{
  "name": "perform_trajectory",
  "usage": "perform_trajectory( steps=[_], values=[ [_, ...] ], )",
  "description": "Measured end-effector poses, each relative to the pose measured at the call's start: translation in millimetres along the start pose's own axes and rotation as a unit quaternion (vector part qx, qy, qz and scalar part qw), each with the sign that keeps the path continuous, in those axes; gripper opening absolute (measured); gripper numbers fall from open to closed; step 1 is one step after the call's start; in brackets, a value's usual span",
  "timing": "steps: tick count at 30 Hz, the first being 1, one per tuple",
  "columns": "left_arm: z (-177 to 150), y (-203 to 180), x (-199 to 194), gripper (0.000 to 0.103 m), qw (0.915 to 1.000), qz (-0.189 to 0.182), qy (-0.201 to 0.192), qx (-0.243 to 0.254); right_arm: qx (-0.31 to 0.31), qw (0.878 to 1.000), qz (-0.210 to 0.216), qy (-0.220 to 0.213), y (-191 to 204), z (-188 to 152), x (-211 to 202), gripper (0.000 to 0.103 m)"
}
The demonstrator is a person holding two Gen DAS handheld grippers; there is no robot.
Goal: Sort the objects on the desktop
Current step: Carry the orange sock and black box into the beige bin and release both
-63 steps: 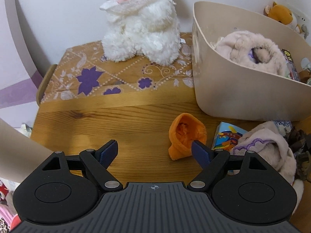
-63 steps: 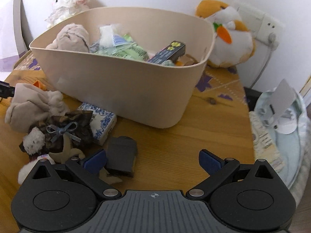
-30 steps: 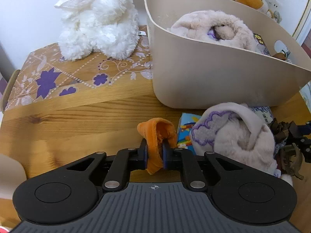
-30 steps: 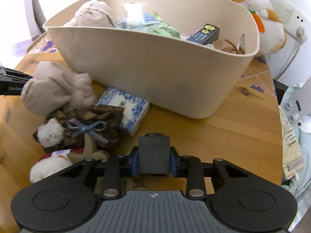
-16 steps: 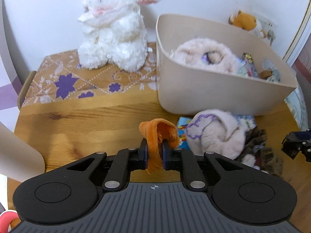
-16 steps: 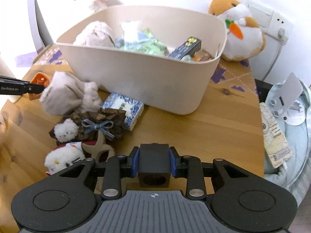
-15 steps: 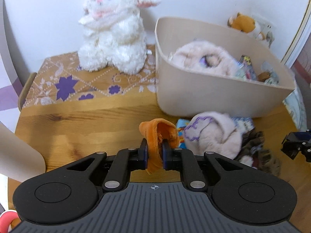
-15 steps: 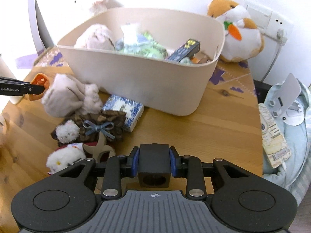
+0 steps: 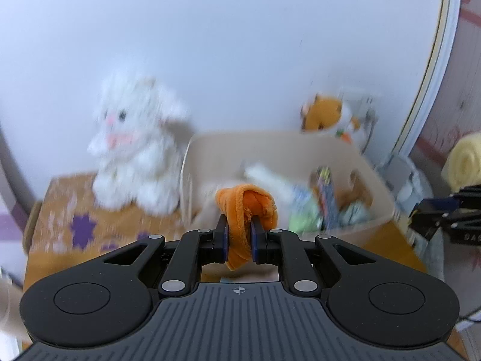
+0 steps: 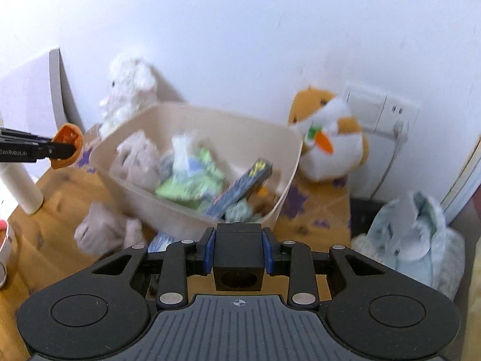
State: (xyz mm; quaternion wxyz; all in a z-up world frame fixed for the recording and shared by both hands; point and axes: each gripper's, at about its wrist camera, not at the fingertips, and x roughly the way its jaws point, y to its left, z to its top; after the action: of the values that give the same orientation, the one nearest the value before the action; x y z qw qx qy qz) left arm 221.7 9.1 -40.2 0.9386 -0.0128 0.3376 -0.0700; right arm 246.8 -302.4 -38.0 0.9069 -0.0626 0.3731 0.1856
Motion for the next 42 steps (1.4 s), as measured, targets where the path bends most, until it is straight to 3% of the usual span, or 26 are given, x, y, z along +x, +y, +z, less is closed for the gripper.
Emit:
perform_trajectory(
  steps=[6,13,25,26,27,28,29,31,35,41,42],
  values=[
    [35.6,-13.5,10.8,0.013,0.9996,0.002,-0.023,0.014,-0.003,0.999,-0.006,-0.034,-9.8,33.8,3.2,0.029],
    [48.0,-28.3,45.5,0.014,1.0,0.002,-0.007,0.001,0.001,0.999,-0.009,-0.052,-11.0,59.0,30.0,0.029],
    [34.6,-26.1,104.7,0.014,0.9983,0.011,0.052,-0.024,-0.001,1.0,-0.015,-0.003,6.7,55.9,106.3,0.029],
    [33.5,-25.1,107.4,0.02,0.998,0.015,0.056,-0.025,-0.002,1.0,-0.019,0.004,7.4,55.1,111.8,0.029],
    [32.5,-24.5,109.5,0.026,0.9979,0.017,0.059,-0.022,0.001,1.0,-0.017,0.012,7.7,54.3,116.2,0.032],
    [31.9,-24.3,110.6,0.044,0.9979,0.017,0.06,-0.016,0.006,1.0,-0.011,0.018,7.2,53.4,119.0,0.041],
    [31.3,-24.3,110.5,0.06,0.998,0.022,0.059,-0.01,0.009,1.0,-0.004,0.021,7.2,52.0,120.3,0.042],
    [30.0,-23.8,108.2,0.069,0.9981,0.036,0.049,0.002,0.001,1.0,-0.006,0.02,10.6,48.8,119.4,0.053],
    [29.9,-19.4,104.0,0.076,0.9979,0.038,0.052,0.004,-0.018,1.0,-0.014,0.019,17.1,44.5,112.8,0.066],
    [26.3,-16.6,87.9,0.08,0.9977,0.041,0.054,0.002,-0.021,1.0,-0.014,0.006,22.4,42.1,90.6,0.086],
    [25.3,-16.5,84.5,0.08,0.9976,0.042,0.055,0.002,-0.021,1.0,-0.015,0.003,23.7,41.0,85.9,0.093]
  ],
)
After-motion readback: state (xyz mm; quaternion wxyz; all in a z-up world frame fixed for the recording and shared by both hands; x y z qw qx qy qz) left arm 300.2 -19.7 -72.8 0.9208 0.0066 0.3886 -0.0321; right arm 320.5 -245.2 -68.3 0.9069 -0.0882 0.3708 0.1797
